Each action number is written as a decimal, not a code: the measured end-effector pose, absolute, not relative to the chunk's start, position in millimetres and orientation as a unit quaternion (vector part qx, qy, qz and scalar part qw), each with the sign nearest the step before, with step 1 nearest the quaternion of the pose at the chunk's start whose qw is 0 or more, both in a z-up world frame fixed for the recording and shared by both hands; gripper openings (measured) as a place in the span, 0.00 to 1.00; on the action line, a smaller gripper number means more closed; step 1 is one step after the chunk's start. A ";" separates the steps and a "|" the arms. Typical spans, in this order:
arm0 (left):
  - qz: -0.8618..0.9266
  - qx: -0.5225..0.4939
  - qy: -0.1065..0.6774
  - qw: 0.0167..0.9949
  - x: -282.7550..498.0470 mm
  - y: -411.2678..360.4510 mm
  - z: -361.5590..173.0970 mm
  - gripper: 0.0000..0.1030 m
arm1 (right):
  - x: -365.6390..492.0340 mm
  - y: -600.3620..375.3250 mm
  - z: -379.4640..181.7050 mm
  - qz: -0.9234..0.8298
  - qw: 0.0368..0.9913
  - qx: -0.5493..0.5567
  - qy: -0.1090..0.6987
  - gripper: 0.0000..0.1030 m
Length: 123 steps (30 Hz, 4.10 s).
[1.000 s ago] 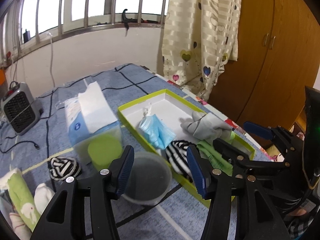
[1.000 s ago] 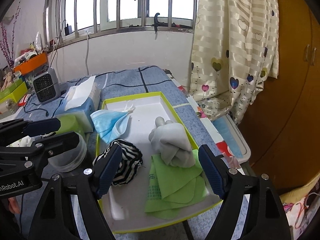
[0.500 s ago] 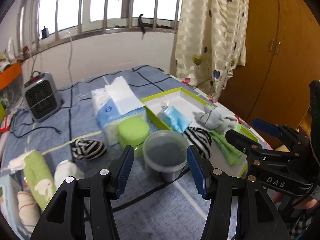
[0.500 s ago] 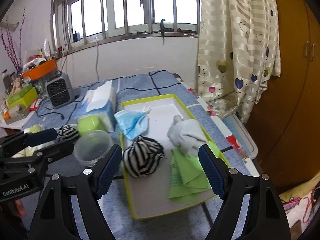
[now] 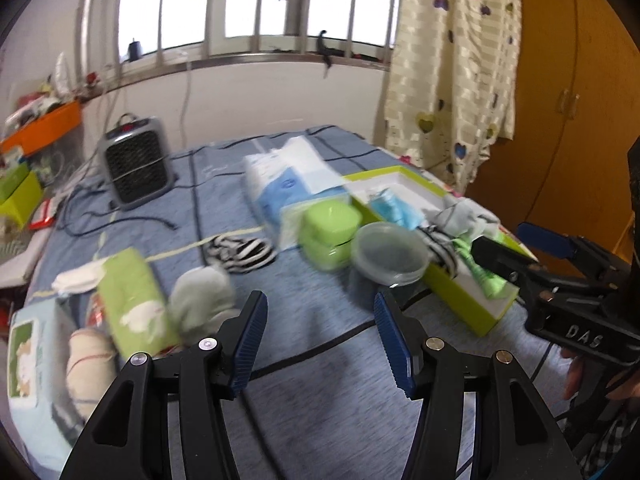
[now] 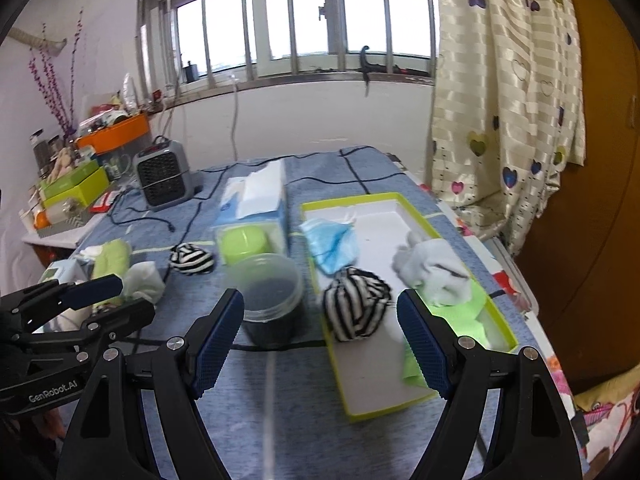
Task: Organize soft objects
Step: 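Move both tools back toward the white sock and rolled towel, then close the right tool on the white sock and lift it, then grasp the green rabbit-print towel with the left tool while the right holds the white sock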
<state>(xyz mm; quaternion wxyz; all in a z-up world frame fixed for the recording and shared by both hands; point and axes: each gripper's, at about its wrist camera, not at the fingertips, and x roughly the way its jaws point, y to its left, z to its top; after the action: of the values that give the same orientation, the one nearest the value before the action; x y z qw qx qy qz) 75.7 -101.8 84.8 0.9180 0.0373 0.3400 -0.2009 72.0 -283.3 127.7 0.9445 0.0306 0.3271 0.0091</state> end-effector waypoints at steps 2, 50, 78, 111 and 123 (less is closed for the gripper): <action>-0.190 0.029 0.342 0.920 74.8 -89.2 83.0 0.53 | 72.1 -275.4 127.9 0.019 0.945 0.028 0.325 0.77; -0.073 -0.064 0.352 0.931 93.4 57.3 64.6 0.53 | 187.2 -115.3 54.8 0.189 0.879 0.023 0.438 0.75; -0.074 -0.012 0.386 0.920 130.8 8.3 53.8 0.53 | 144.6 -155.0 74.6 0.183 0.899 0.025 0.397 0.29; -0.013 0.060 0.437 0.897 175.2 -25.2 17.9 0.53 | 136.0 -173.7 69.8 0.183 0.903 0.035 0.387 0.29; -0.014 0.043 0.424 0.905 171.8 -19.5 23.0 0.36 | 136.1 -173.2 68.8 0.182 0.902 0.037 0.389 0.29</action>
<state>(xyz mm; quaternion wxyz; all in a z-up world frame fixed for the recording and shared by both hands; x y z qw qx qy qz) 171.8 -19.5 23.0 0.9046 0.0427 0.4238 -0.0140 136.1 -173.2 68.8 0.9025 0.0365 0.3889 0.1816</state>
